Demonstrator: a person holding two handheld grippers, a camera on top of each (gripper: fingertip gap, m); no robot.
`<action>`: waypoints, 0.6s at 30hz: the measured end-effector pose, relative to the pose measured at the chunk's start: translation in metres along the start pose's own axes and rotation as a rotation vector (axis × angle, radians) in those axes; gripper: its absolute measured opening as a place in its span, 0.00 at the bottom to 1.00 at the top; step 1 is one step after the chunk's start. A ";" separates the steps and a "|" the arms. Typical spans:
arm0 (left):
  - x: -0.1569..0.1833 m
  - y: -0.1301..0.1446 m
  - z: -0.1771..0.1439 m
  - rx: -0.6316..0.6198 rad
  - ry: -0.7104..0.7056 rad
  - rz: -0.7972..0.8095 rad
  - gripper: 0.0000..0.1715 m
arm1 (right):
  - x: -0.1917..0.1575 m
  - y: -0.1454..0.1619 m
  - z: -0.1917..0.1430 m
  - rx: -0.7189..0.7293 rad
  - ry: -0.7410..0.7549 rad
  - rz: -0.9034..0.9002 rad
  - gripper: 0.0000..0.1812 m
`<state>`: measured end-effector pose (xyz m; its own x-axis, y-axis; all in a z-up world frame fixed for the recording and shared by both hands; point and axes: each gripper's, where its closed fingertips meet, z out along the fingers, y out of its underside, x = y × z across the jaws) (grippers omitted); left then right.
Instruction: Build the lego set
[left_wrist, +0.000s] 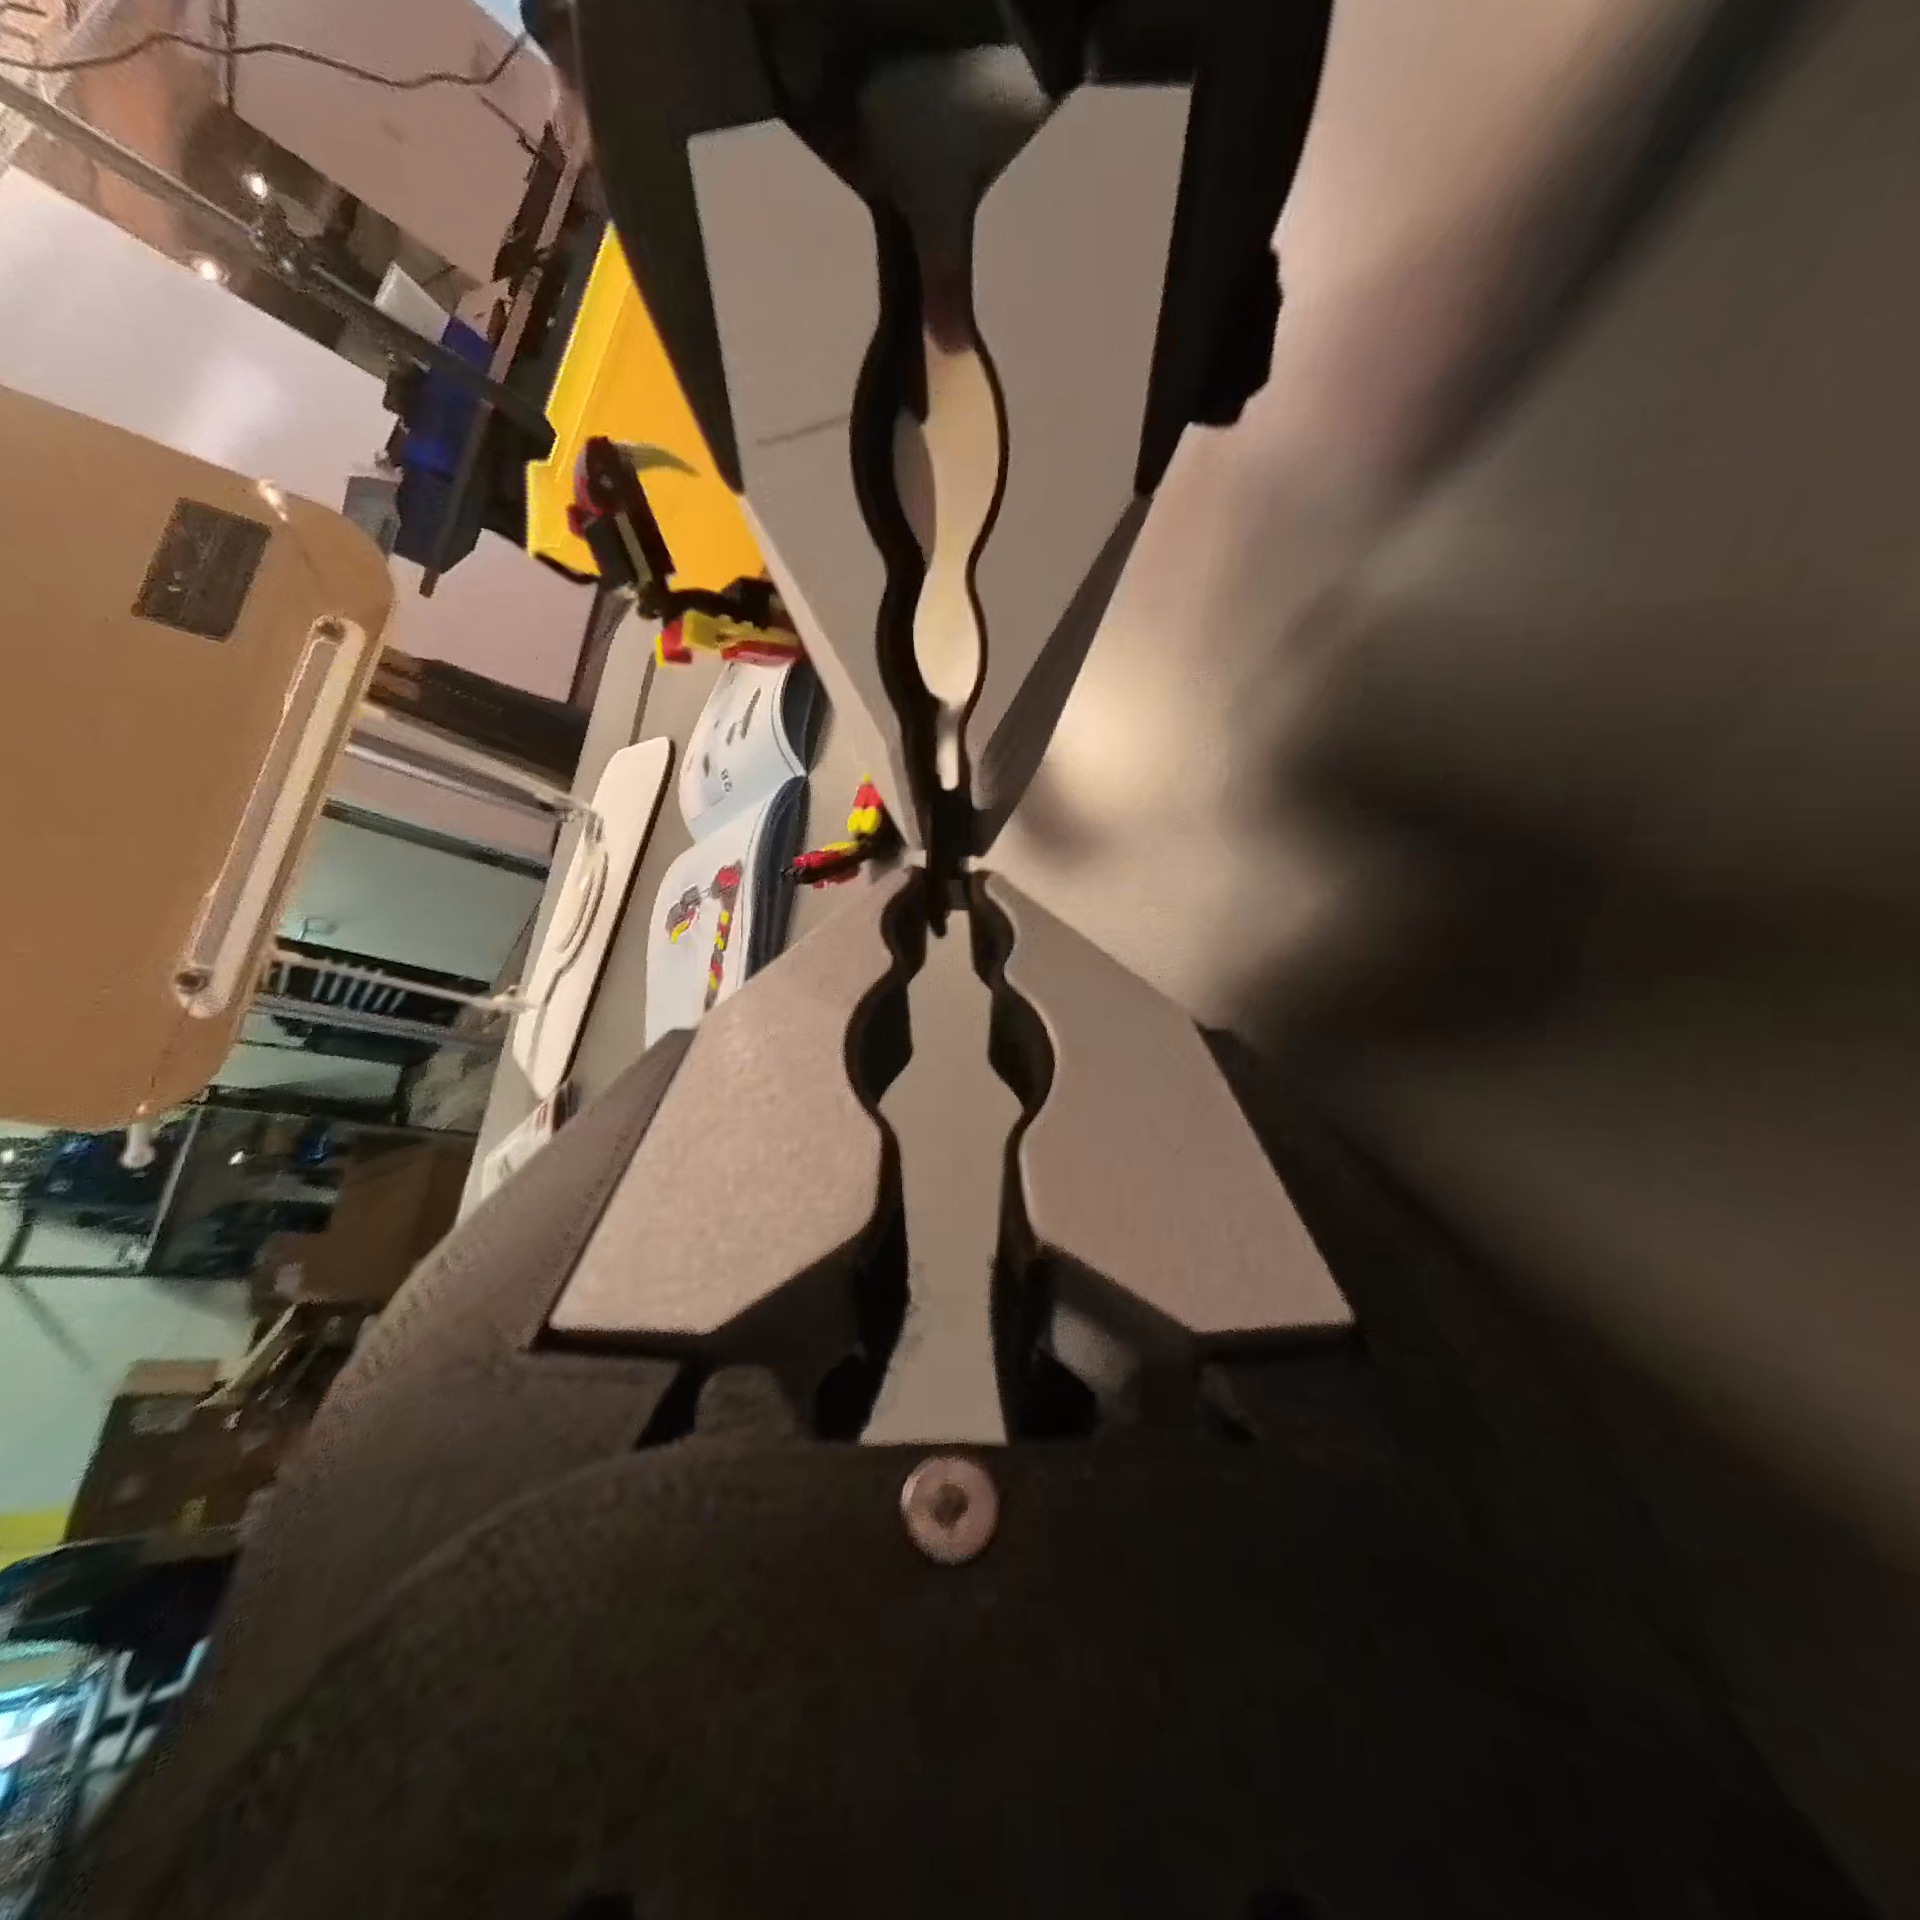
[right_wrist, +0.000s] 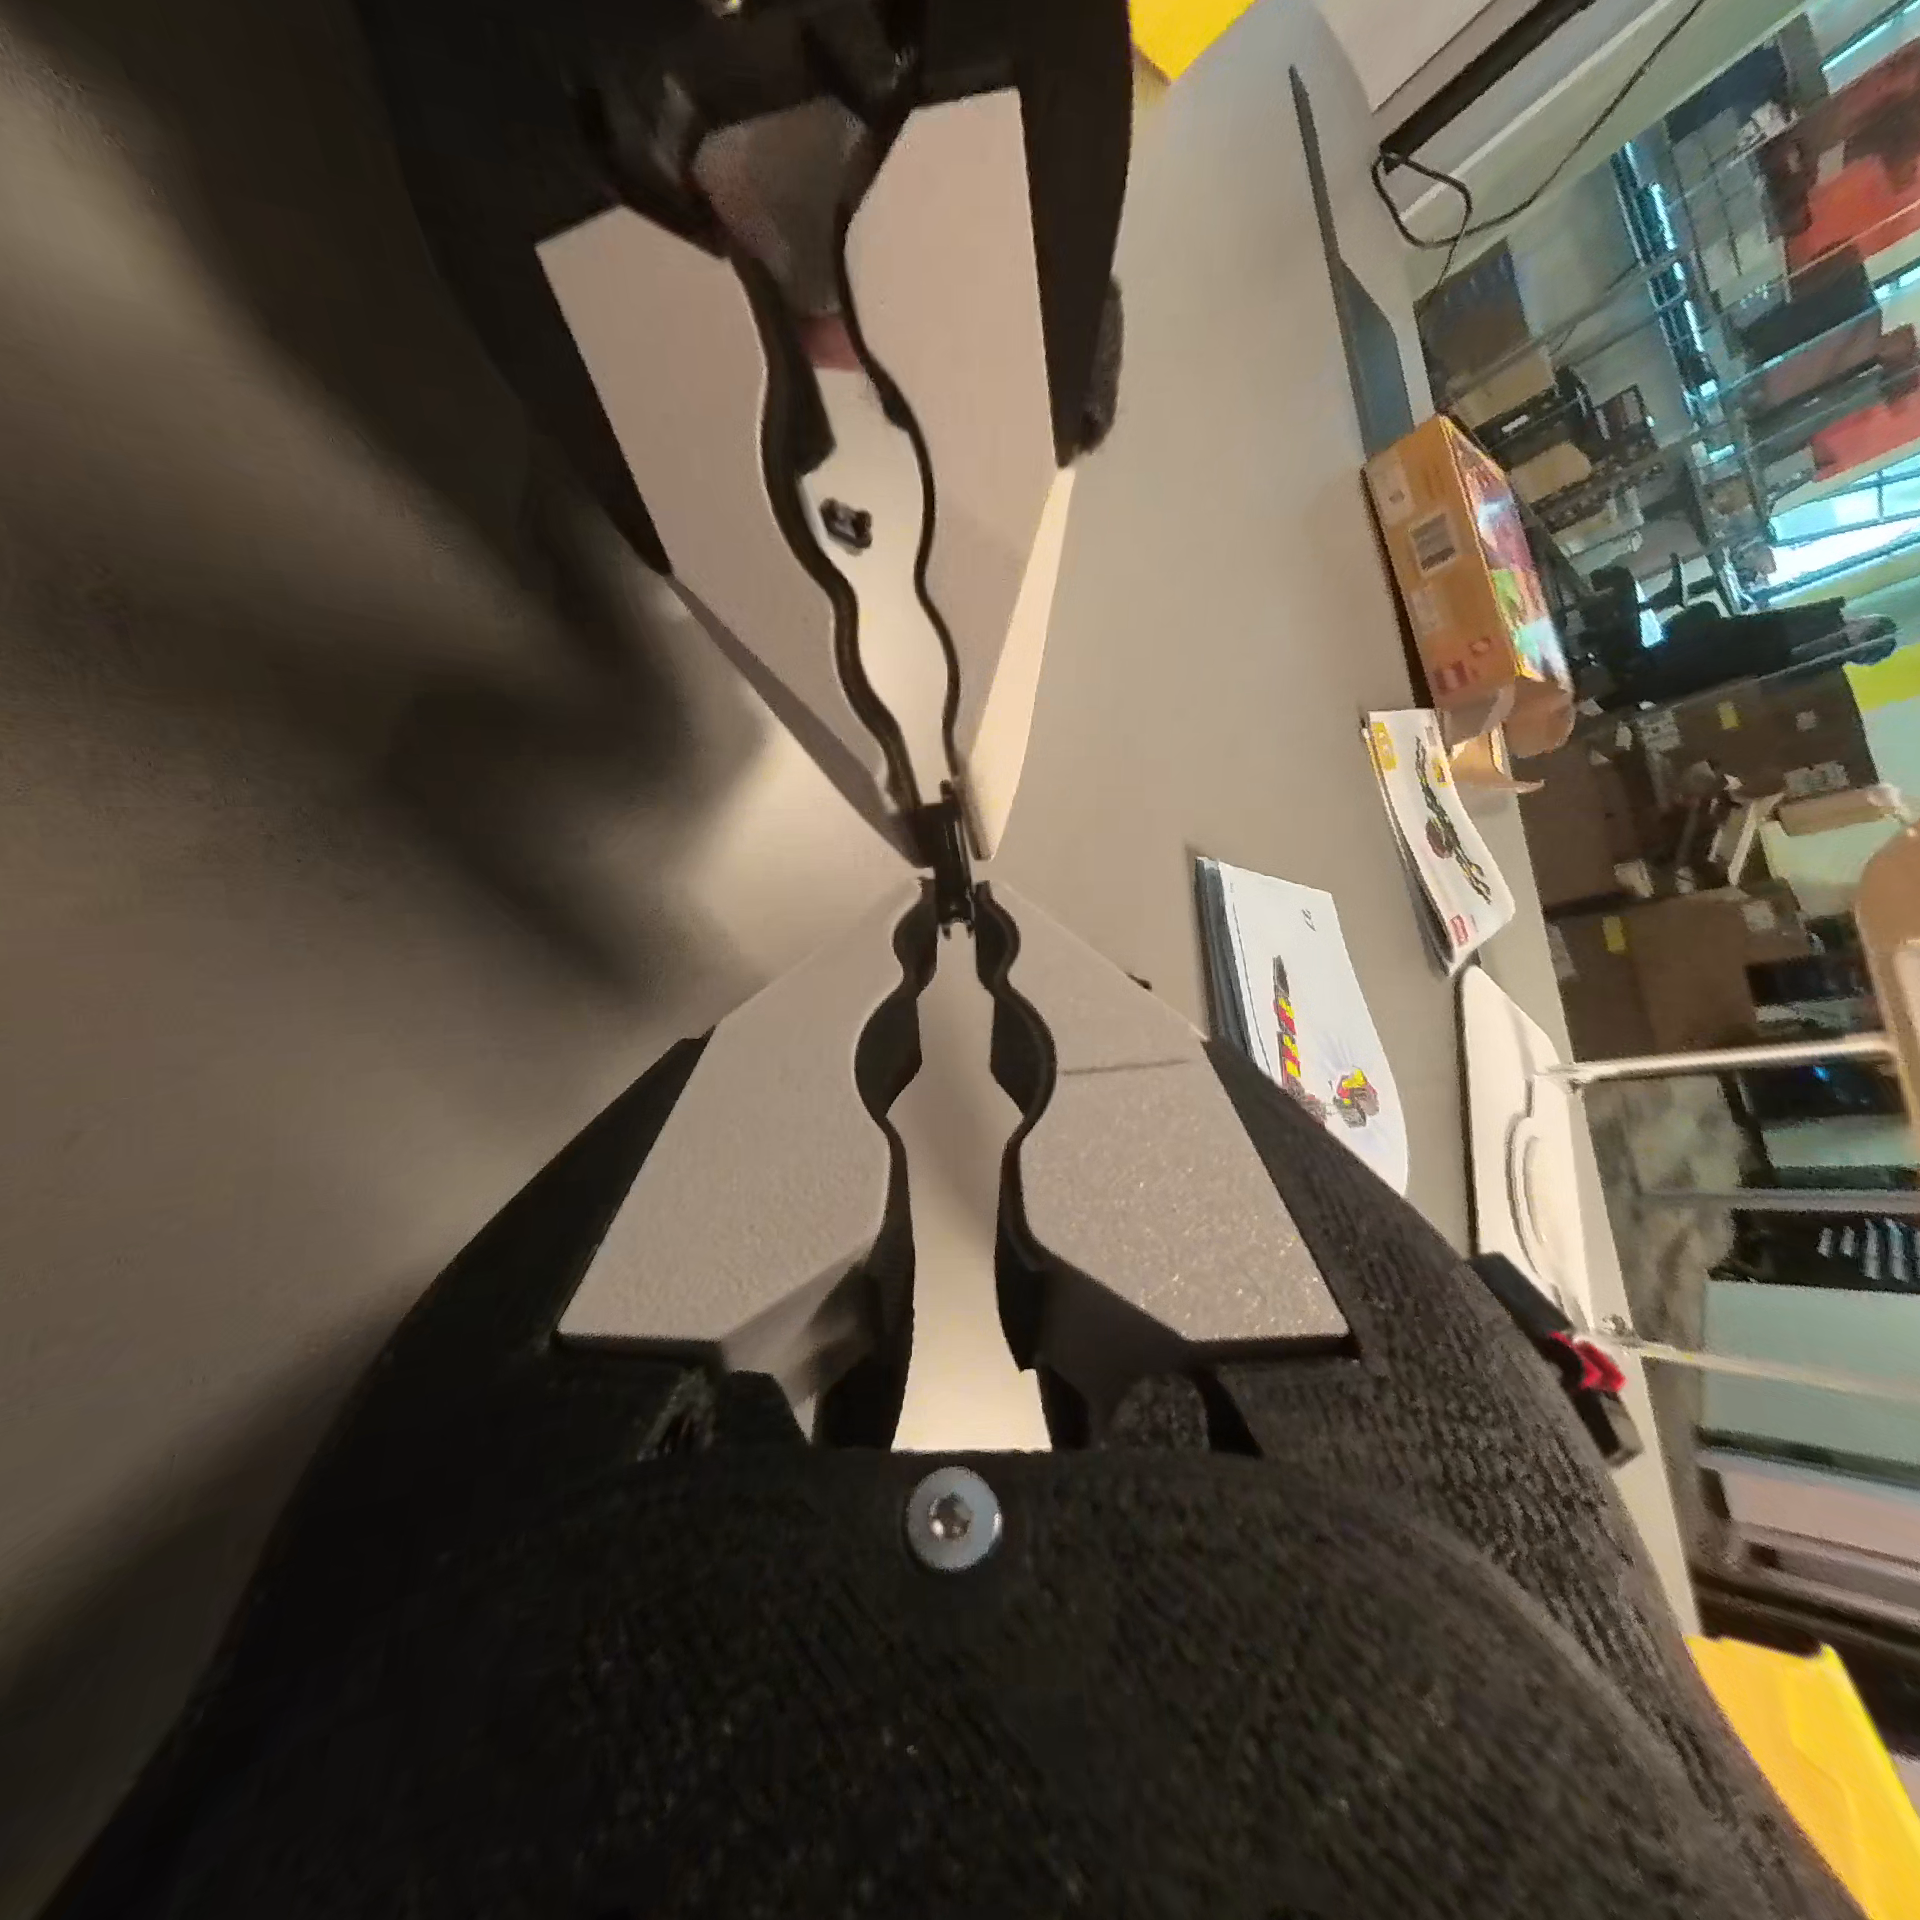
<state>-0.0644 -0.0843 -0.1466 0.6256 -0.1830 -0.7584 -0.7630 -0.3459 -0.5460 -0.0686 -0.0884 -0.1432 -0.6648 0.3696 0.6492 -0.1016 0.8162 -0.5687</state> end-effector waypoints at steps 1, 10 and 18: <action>0.000 0.002 0.001 -0.015 -0.006 0.005 0.03 | 0.000 0.001 0.001 -0.004 0.009 0.002 0.03; -0.040 0.029 -0.003 -0.141 -0.186 0.253 0.03 | 0.033 0.027 -0.026 0.043 0.237 0.410 0.11; -0.065 0.057 0.025 -0.217 -0.245 0.528 0.03 | 0.043 0.053 0.015 -0.265 0.391 0.591 0.19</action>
<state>-0.1531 -0.0695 -0.1372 0.0977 -0.1729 -0.9801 -0.8930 -0.4500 -0.0097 -0.1138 -0.0359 -0.1525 -0.2370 0.8693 0.4338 0.4042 0.4943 -0.7696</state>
